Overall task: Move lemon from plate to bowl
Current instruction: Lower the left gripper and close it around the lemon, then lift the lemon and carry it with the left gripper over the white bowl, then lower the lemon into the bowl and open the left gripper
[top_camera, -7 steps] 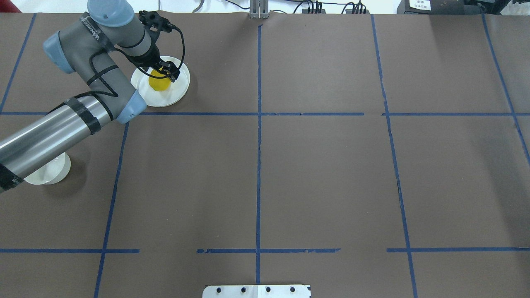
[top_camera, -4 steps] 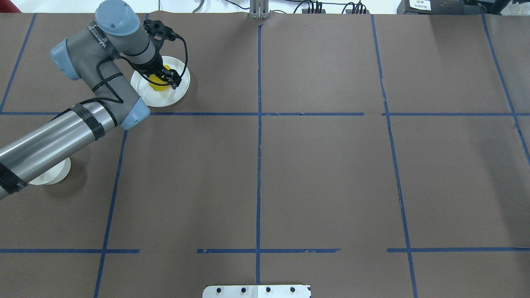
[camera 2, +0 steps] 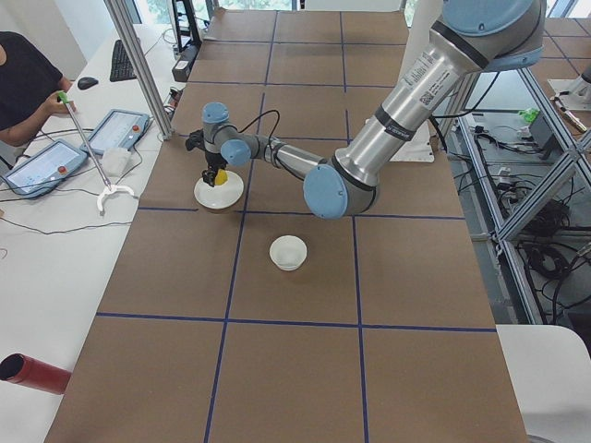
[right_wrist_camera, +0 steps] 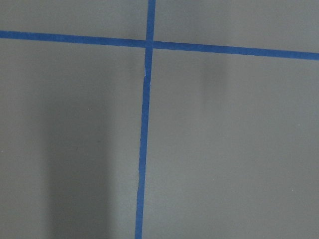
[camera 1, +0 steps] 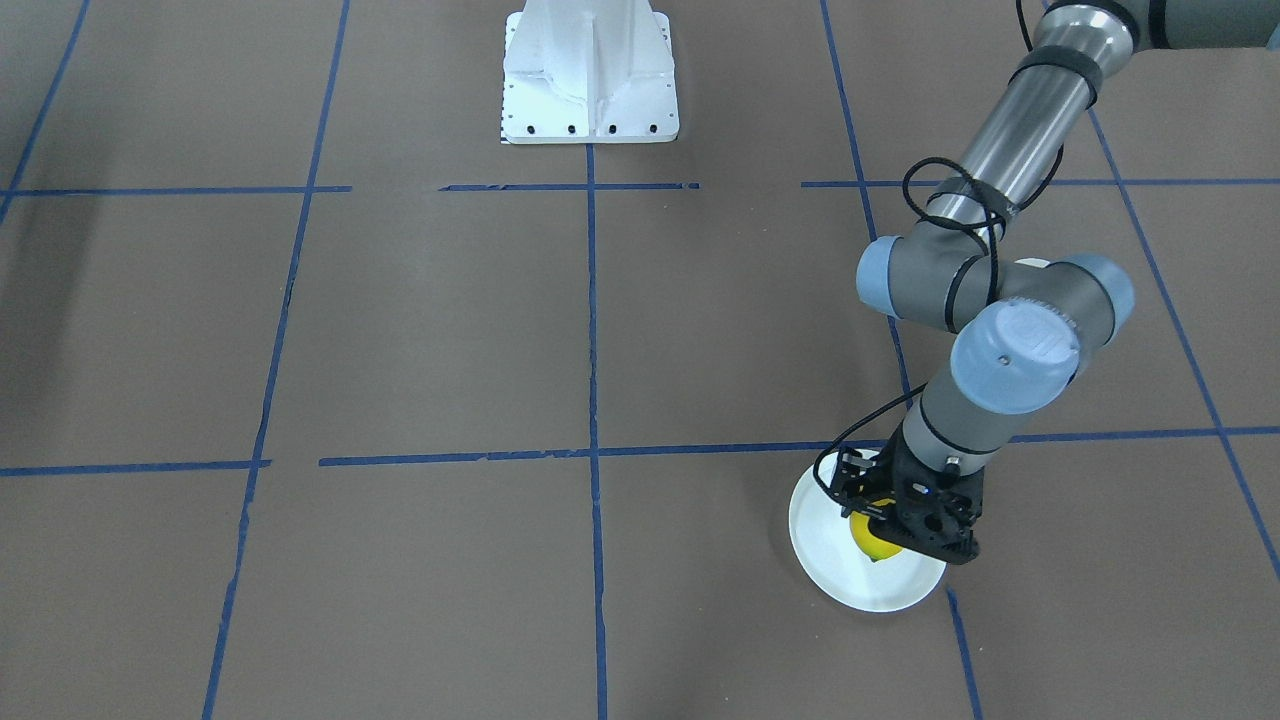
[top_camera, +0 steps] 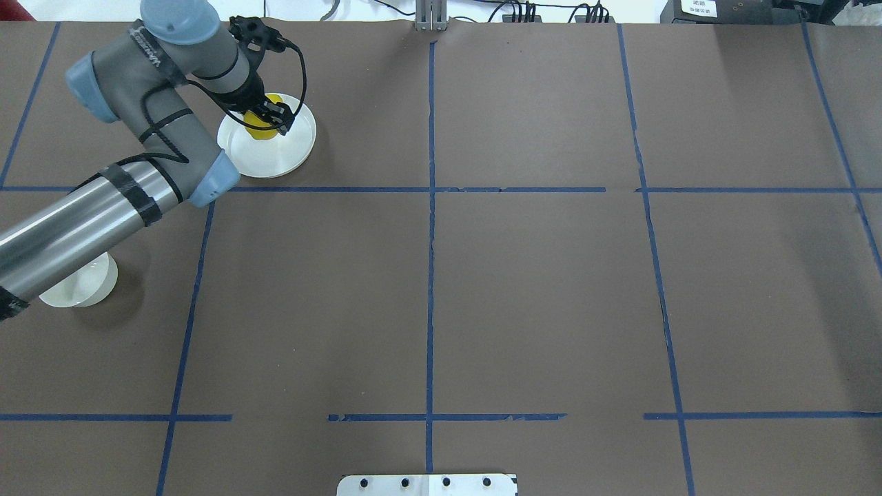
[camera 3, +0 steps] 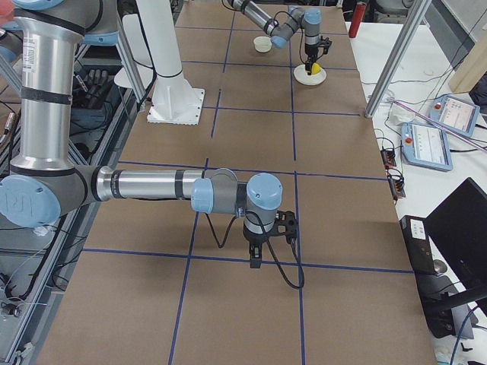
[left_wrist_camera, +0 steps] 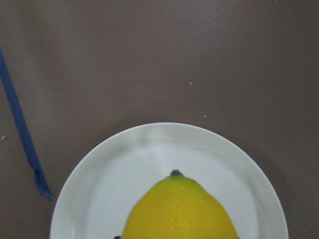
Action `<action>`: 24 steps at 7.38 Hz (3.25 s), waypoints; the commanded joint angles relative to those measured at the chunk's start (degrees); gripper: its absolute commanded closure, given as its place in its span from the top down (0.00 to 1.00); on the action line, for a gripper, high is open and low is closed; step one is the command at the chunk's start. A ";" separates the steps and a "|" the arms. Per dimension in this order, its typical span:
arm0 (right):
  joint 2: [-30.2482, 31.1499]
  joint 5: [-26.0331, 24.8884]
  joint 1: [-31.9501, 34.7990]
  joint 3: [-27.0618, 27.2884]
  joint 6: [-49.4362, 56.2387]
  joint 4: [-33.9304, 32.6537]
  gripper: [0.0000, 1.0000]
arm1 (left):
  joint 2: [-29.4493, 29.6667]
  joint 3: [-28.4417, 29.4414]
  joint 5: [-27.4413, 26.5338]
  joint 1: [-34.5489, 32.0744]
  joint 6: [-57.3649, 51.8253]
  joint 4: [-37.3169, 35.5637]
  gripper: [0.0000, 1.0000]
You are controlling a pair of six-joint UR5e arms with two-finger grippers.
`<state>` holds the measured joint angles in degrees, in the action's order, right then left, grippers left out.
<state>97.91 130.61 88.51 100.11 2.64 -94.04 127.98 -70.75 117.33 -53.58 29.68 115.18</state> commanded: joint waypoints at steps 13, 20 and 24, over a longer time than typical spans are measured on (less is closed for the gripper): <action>0.00 0.00 0.00 0.00 0.00 0.00 1.00 | -42.46 -27.86 10.90 -0.21 2.49 0.39 0.17; 0.00 0.00 0.00 0.00 0.00 0.00 1.00 | -40.62 -25.84 10.82 -0.21 2.05 0.48 0.41; 0.00 0.00 0.00 0.00 0.00 0.00 1.00 | -40.52 -26.02 10.82 -0.21 2.05 0.48 0.66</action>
<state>97.91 130.61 88.51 100.11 2.64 -94.04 87.50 -96.68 128.14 -53.79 31.73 115.66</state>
